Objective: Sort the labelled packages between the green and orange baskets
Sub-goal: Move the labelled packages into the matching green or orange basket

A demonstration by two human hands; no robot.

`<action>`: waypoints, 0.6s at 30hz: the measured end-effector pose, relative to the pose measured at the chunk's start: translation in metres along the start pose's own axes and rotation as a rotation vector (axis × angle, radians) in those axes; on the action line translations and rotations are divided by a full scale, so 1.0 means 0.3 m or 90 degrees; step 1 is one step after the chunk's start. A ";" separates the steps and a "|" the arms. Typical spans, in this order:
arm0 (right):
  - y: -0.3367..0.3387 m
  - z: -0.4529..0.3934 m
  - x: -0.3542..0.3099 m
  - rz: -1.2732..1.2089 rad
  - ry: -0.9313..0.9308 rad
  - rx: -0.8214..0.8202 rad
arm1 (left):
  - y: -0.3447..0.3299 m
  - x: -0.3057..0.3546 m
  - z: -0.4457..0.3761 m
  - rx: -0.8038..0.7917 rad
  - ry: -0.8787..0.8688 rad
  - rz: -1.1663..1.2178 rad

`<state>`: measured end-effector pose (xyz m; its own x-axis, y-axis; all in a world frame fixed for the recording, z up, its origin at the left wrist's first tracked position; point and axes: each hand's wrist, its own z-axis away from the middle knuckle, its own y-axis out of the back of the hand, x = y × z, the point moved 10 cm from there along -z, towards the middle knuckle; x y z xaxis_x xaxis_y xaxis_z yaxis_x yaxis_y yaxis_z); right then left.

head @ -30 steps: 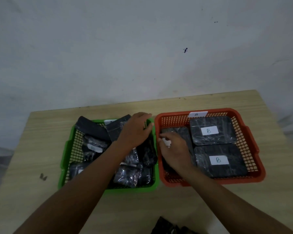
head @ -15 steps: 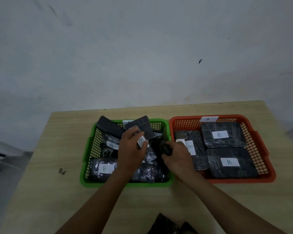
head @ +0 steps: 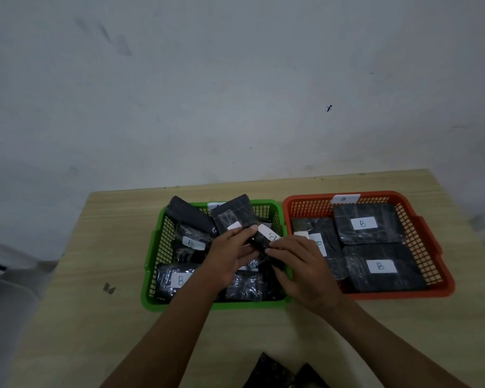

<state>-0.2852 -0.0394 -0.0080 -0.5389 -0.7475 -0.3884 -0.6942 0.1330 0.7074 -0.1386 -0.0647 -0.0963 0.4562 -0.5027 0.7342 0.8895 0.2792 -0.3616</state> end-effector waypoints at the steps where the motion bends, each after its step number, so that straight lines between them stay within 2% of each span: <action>1: 0.015 0.010 0.014 -0.012 -0.027 0.005 | -0.005 -0.006 -0.003 0.000 -0.004 0.006; 3: 0.052 0.027 0.083 -0.069 -0.155 0.035 | -0.025 -0.019 -0.006 -0.007 -0.011 0.006; 5: 0.072 0.064 0.198 -0.174 -0.374 0.064 | -0.067 -0.045 -0.008 -0.029 -0.003 0.004; 7: 0.034 0.121 0.288 -0.325 -0.580 0.021 | -0.127 -0.075 -0.009 -0.060 0.007 -0.017; 8: 0.014 0.148 0.312 -0.396 -0.641 -0.002 | -0.160 -0.092 -0.010 -0.074 0.010 -0.037; 11: 0.020 0.218 0.368 -0.446 -0.693 -0.030 | -0.252 -0.130 -0.021 -0.093 -0.010 -0.129; 13: 0.049 0.264 0.409 -0.434 -0.710 -0.010 | -0.291 -0.132 -0.035 -0.063 -0.069 -0.240; 16: 0.100 0.340 0.495 -0.390 -0.770 0.060 | -0.291 -0.097 -0.046 0.085 -0.213 -0.469; 18: 0.130 0.395 0.566 -0.335 -0.826 0.107 | -0.299 -0.077 -0.030 0.152 -0.302 -0.549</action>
<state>-0.4602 -0.0840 -0.1162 -0.1882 0.3774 -0.9067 -0.9474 0.1734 0.2689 -0.2287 -0.0856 -0.0860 -0.4420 -0.2473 0.8623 0.8596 0.1578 0.4859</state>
